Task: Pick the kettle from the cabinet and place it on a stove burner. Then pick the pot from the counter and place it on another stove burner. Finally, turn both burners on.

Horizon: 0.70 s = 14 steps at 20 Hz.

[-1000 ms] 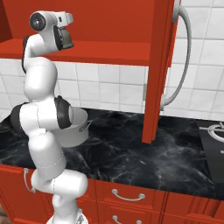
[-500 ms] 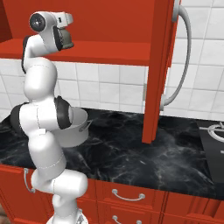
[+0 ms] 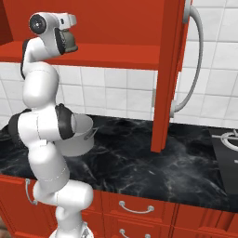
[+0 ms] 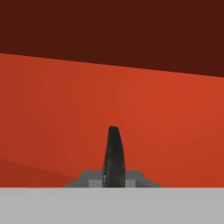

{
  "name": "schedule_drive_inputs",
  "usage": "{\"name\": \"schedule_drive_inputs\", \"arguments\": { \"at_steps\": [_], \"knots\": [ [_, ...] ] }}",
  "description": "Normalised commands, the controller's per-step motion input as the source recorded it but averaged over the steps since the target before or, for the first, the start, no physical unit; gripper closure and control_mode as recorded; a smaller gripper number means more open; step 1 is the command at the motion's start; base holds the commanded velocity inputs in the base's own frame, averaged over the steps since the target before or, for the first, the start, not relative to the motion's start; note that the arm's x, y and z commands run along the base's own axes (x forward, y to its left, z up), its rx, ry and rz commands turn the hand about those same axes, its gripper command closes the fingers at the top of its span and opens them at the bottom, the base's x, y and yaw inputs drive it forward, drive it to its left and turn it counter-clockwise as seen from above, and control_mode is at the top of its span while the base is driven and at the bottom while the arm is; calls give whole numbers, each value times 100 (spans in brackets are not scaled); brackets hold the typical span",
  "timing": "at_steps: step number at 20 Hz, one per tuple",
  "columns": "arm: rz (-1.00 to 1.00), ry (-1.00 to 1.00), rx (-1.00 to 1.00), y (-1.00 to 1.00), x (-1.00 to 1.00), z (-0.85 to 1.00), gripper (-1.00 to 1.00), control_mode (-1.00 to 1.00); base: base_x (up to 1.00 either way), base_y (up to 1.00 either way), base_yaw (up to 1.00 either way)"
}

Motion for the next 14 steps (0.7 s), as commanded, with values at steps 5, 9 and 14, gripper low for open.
{"name": "schedule_drive_inputs", "arguments": {
  "at_steps": [5, 9, 14],
  "knots": [
    [-3, 0, 0, 0, -37, 0, 100, -100, 0, 0, 0],
    [-4, 0, 0, -6, -40, 0, 100, -100, 0, 0, 0],
    [-4, 0, 0, -13, -42, 0, 100, -100, 0, 0, 0]
  ]
}}
